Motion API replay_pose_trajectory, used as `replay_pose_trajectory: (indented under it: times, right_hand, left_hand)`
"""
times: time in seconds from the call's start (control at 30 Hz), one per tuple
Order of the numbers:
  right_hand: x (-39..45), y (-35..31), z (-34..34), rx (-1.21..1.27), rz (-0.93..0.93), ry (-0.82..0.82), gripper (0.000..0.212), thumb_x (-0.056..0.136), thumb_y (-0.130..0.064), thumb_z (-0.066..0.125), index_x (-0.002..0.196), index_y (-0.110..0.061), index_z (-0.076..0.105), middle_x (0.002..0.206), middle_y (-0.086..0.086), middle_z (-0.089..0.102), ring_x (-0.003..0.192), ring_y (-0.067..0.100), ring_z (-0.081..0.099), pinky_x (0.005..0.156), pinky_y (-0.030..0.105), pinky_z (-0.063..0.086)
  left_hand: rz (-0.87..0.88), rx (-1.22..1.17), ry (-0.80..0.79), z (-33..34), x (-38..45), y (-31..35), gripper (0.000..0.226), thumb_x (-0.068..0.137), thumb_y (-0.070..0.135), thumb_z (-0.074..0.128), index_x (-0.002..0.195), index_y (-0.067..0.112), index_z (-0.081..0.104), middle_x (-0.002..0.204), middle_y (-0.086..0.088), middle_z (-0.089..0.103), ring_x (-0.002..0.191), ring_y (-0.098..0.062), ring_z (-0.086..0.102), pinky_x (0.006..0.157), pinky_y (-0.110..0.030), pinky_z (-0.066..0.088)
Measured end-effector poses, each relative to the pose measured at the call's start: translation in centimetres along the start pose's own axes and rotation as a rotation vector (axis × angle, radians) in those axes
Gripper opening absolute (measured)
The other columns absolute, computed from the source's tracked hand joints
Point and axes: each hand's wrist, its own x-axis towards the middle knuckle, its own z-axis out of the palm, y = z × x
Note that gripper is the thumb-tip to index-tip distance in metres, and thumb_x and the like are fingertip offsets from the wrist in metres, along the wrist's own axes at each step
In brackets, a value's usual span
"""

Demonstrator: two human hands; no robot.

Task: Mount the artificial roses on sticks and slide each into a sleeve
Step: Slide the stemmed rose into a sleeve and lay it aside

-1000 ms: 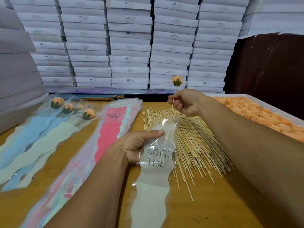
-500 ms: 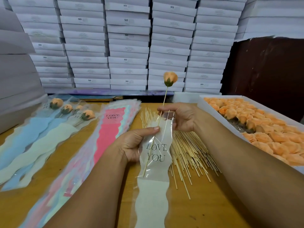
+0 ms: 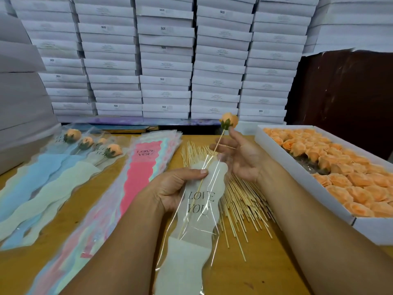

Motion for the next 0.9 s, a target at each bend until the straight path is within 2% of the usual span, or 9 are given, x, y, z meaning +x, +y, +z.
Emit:
replay_pose_trajectory:
  times: [0.07, 0.13, 0.2, 0.27, 0.37, 0.5, 0.63, 0.77, 0.9]
  right_hand:
    - [0.3, -0.2, -0.1, 0.171, -0.059, 0.058, 0.042, 0.093, -0.052, 0.064, 0.114, -0.016, 0.059, 0.123, 0.019, 0.07, 0.073, 0.021, 0.061, 0.072, 0.033, 0.046]
    - [0.7, -0.2, -0.2, 0.329, -0.086, 0.089, 0.04, 0.093, -0.051, 0.065, 0.114, -0.019, 0.052, 0.13, 0.022, 0.065, 0.085, 0.027, 0.062, 0.068, 0.032, 0.05]
    - [1.1, 0.0, -0.3, 0.443, -0.093, 0.106, 0.047, 0.095, -0.048, 0.063, 0.126, -0.017, 0.046, 0.123, 0.022, 0.069, 0.092, 0.031, 0.063, 0.063, 0.031, 0.054]
    - [1.5, 0.0, -0.4, 0.468, -0.101, 0.121, 0.046, 0.098, -0.045, 0.061, 0.127, -0.01, 0.055, 0.107, 0.017, 0.075, 0.087, 0.028, 0.066, 0.063, 0.03, 0.056]
    - [1.8, -0.3, -0.9, 0.455, -0.112, 0.125, 0.028, 0.099, -0.037, 0.061, 0.105, -0.009, 0.064, 0.092, 0.01, 0.076, 0.071, 0.02, 0.066, 0.059, 0.027, 0.056]
    - [1.6, -0.4, -1.3, 0.351, -0.081, 0.085, 0.014, 0.097, -0.028, 0.062, 0.097, -0.014, 0.061, 0.094, 0.008, 0.076, 0.066, 0.016, 0.065, 0.063, 0.026, 0.05]
    - [1.1, -0.2, -0.7, 0.209, -0.027, 0.054, 0.013, 0.096, -0.028, 0.06, 0.095, -0.016, 0.061, 0.094, 0.008, 0.076, 0.069, 0.016, 0.062, 0.06, 0.026, 0.045]
    - [0.5, -0.2, -0.3, 0.072, 0.011, 0.04, 0.017, 0.095, -0.031, 0.062, 0.083, -0.019, 0.063, 0.093, 0.007, 0.077, 0.057, 0.013, 0.062, 0.058, 0.025, 0.044]
    - [0.0, -0.2, -0.3, 0.025, 0.003, 0.035, 0.017, 0.094, -0.029, 0.065, 0.083, -0.016, 0.064, 0.087, 0.009, 0.077, 0.051, 0.012, 0.06, 0.051, 0.023, 0.051]
  left_hand:
    - [-0.008, 0.014, -0.02, 0.2, -0.1, -0.1, 0.027, 0.074, 0.004, 0.074, 0.099, -0.005, 0.075, 0.094, -0.024, 0.074, 0.081, -0.034, 0.075, 0.072, -0.046, 0.062]
    - [-0.024, 0.015, -0.043, 0.4, -0.1, -0.1, 0.025, 0.076, 0.003, 0.072, 0.099, -0.007, 0.075, 0.094, -0.025, 0.073, 0.082, -0.035, 0.075, 0.072, -0.046, 0.062]
    - [-0.04, 0.019, -0.068, 0.6, 0.0, -0.2, 0.024, 0.078, 0.001, 0.069, 0.1, -0.007, 0.075, 0.095, -0.026, 0.073, 0.083, -0.035, 0.075, 0.074, -0.046, 0.062]
    - [-0.059, 0.041, -0.073, 0.8, 0.0, -0.3, 0.025, 0.079, 0.0, 0.068, 0.103, -0.007, 0.073, 0.097, -0.026, 0.073, 0.084, -0.035, 0.075, 0.077, -0.047, 0.062]
    - [-0.087, 0.063, -0.053, 0.9, 0.0, -0.4, 0.028, 0.085, 0.0, 0.064, 0.111, -0.009, 0.067, 0.101, -0.026, 0.071, 0.086, -0.035, 0.074, 0.078, -0.046, 0.062]
    - [-0.072, 0.074, -0.019, 0.8, 0.2, -0.5, 0.032, 0.087, 0.001, 0.062, 0.117, -0.01, 0.063, 0.103, -0.027, 0.071, 0.087, -0.035, 0.074, 0.08, -0.046, 0.062]
    - [-0.073, 0.066, -0.011, 1.0, 0.1, -0.4, 0.034, 0.086, 0.004, 0.063, 0.117, -0.009, 0.063, 0.1, -0.027, 0.071, 0.083, -0.036, 0.074, 0.076, -0.047, 0.062]
    - [-0.046, 0.074, 0.038, 1.2, 0.1, -0.4, 0.044, 0.083, 0.008, 0.065, 0.125, -0.007, 0.06, 0.098, -0.026, 0.071, 0.079, -0.034, 0.074, 0.067, -0.042, 0.062]
    - [0.008, 0.054, 0.036, 1.3, 0.1, -0.3, 0.036, 0.085, 0.008, 0.066, 0.119, -0.005, 0.062, 0.098, -0.026, 0.071, 0.078, -0.034, 0.074, 0.068, -0.042, 0.063]
